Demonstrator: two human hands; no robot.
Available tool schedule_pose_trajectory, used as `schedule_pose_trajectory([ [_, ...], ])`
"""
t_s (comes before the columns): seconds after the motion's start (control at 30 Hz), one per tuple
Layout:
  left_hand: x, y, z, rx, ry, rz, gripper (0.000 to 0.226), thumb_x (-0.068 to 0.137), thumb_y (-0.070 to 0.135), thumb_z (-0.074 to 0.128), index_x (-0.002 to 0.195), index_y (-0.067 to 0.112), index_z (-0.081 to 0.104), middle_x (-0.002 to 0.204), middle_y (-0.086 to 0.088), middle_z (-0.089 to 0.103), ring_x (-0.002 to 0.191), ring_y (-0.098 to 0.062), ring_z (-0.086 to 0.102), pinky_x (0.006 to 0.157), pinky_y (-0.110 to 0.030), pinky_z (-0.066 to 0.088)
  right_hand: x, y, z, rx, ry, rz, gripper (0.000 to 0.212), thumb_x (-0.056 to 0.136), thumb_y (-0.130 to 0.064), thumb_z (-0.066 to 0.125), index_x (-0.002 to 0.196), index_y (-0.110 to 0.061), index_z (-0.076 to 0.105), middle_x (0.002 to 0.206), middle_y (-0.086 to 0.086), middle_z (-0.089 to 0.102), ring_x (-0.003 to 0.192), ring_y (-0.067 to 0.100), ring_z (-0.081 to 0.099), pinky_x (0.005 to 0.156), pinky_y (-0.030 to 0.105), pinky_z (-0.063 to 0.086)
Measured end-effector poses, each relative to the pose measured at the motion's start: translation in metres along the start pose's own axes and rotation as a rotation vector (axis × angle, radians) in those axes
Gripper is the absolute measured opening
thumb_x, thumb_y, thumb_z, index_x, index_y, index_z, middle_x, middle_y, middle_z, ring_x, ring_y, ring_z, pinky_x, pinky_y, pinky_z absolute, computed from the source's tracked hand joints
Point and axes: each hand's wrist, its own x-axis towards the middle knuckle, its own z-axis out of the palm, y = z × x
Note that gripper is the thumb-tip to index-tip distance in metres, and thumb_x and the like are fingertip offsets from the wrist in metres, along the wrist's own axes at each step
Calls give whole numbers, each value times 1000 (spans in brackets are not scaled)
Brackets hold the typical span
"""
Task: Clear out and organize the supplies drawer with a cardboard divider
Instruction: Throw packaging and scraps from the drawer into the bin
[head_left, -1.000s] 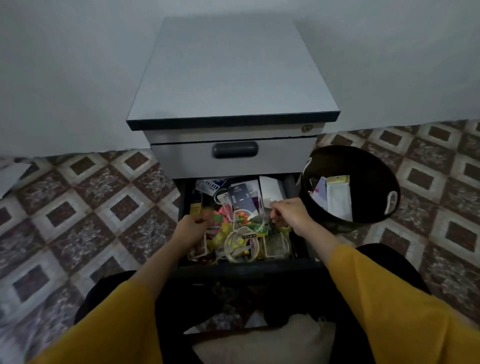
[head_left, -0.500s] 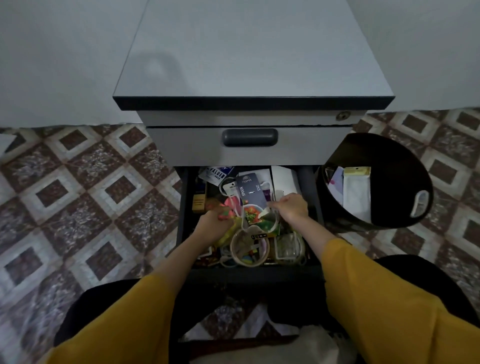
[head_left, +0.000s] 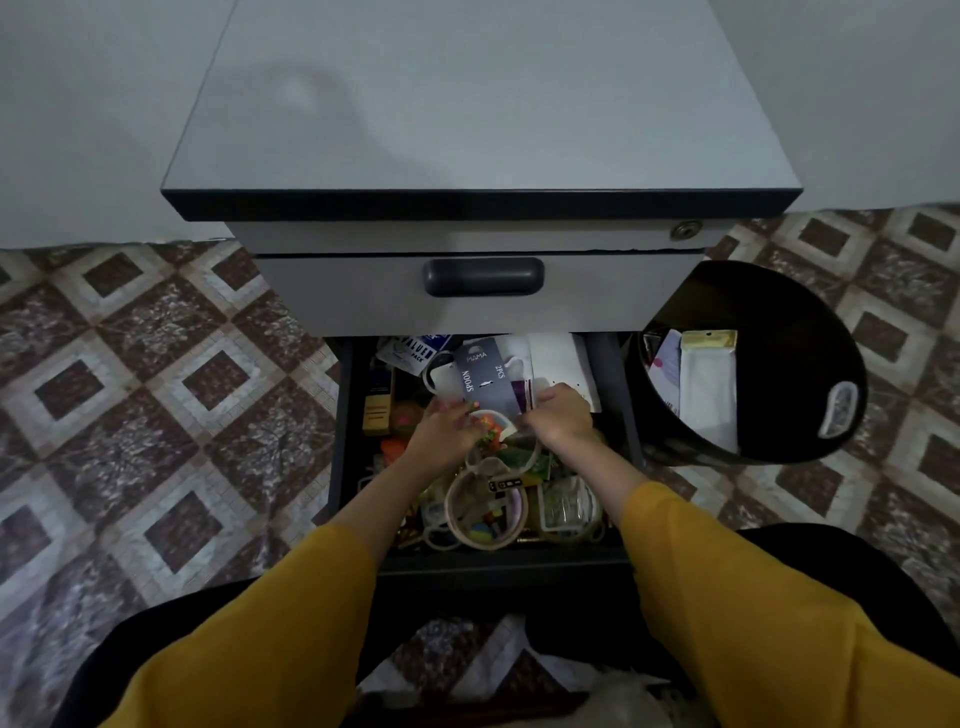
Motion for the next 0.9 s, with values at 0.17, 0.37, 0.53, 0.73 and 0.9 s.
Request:
schedule_pose_trajectory([
  [0.17,-4,3,4,55,-43,78,35,96,31,48,129,21,55,118,-7,54,107,-19,53,84,-22,37,2,2,-2,44,-10,7,11,75,-1,66,85,-2,70,76,7,63,69,19,58,48,20,41],
  [0.37,-12,0,6,23,-19,113,38,96,24,49,134,21,50,120,-10,56,91,-12,49,70,-16,41,1,1,0,226,-40,54,14,78,-15,73,86,-4,68,80,6,67,72,20,64,59,24,51],
  [0.53,-16,-4,-1,-38,96,65,30,95,12,45,122,13,59,82,-3,58,55,-9,47,47,-11,39,-1,1,5,255,-57,68,15,80,-10,70,93,-4,67,82,6,66,63,13,59,46,16,41],
  [0.73,-23,-16,-15,278,308,-176,27,89,21,55,109,4,59,100,-13,65,83,-28,64,59,-34,49,-3,3,3,331,-54,147,11,82,-5,65,74,-7,57,77,9,62,61,17,57,49,21,42],
  [0.9,-32,-16,-16,564,86,-353,50,89,52,53,109,6,58,85,-3,51,83,-21,56,64,-27,42,-9,5,-5,357,-59,173,7,83,-1,61,84,-3,54,72,9,55,59,19,54,47,22,41],
])
